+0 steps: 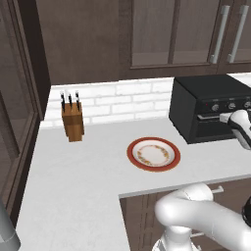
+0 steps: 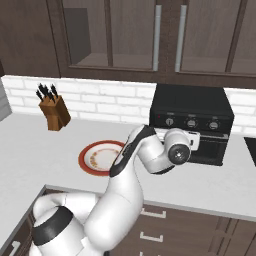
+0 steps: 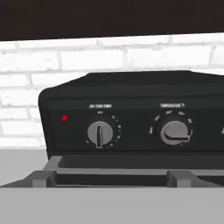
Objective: Pick up the kebab skewer and baguette bread, and place them inside the toaster oven. Close the toaster oven door and start by setting the timer.
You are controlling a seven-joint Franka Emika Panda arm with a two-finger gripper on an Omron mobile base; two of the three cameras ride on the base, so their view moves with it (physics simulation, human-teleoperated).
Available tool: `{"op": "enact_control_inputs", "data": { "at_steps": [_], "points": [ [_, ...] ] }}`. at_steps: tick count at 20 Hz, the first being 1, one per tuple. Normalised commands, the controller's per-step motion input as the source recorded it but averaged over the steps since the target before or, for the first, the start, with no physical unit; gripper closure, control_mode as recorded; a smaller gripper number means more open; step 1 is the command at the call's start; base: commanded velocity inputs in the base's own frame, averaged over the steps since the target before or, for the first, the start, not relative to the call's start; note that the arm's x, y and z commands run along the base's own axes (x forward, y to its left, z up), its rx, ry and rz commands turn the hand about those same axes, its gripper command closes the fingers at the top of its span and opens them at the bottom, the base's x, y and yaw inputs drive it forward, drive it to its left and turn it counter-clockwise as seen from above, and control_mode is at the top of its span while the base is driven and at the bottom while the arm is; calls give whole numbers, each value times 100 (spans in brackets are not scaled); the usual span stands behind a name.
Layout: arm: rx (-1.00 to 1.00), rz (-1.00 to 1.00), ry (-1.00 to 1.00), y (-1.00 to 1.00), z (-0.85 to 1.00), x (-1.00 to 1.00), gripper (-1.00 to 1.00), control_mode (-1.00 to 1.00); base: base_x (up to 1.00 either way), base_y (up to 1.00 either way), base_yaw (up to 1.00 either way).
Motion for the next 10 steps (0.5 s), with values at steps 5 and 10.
{"op": "enact_control_inputs", "data": {
  "at_steps": [5,10],
  "points": [
    [0,0,0,28,2,-1,-100,-100,0,0,0],
    [0,0,-1,3,3,7,-100,-100,0,0,0]
  ]
}}
